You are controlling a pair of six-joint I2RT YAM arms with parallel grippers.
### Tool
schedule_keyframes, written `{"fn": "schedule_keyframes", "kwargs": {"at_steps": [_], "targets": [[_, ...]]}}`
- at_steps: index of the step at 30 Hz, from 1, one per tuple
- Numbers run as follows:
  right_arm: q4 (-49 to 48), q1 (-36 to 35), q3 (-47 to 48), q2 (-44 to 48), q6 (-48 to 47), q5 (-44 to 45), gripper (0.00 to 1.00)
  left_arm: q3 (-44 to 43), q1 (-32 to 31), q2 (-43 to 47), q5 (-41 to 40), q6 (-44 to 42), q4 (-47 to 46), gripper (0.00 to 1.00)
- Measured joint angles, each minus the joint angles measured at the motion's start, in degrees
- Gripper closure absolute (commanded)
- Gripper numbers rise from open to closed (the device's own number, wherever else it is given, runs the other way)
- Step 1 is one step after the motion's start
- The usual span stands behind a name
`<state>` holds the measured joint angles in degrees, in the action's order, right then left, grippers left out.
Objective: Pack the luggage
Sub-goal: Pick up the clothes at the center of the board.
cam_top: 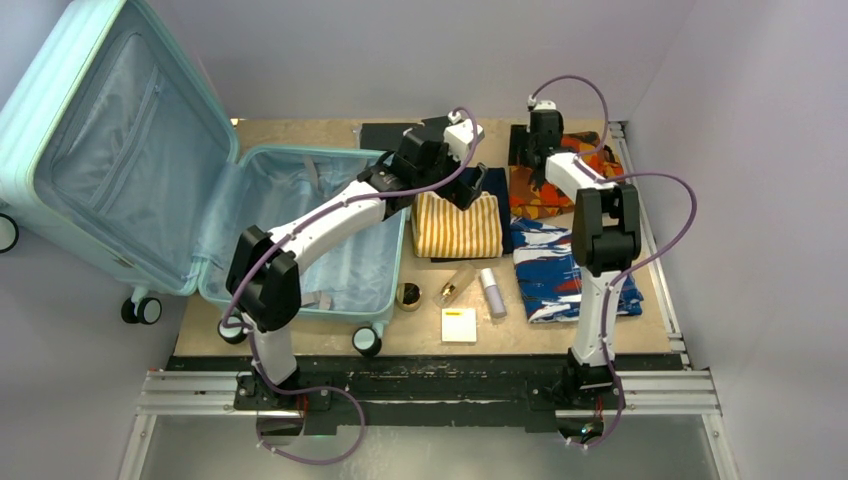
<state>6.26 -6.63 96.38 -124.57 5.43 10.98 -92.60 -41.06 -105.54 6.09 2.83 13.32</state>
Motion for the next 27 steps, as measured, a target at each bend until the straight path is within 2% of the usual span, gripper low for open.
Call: {"fn": "schedule_keyframes", "kwargs": {"at_steps": [11, 23, 24, 25, 27], "targets": [[0.07, -1.75, -0.02, -5.22, -1.6, 1.33, 0.21, -0.24, 0.0, -1.36, -0.28, 0.66, 0.04, 0.01], [-1.7, -2.73, -1.55, -5.16, -1.77, 6.51, 0.21, -2.16, 0.0, -3.82, -0.35, 1.09, 0.85, 0.01], [-2.01, -2.73, -1.97, -4.96, -1.77, 6.54, 0.78, -2.56, 0.0, -4.11, -0.35, 1.11, 1.07, 0.01], [-2.23, -2.73, -2.47, -4.63, -1.77, 6.45, 0.99, -2.97, -0.02, -4.42, -0.35, 1.18, 1.16, 0.01], [-2.34, -2.73, -3.37, -3.93, -2.84, 5.92, 1.0, -3.91, -0.02, -5.18, -0.35, 1.57, 1.42, 0.01]]}}
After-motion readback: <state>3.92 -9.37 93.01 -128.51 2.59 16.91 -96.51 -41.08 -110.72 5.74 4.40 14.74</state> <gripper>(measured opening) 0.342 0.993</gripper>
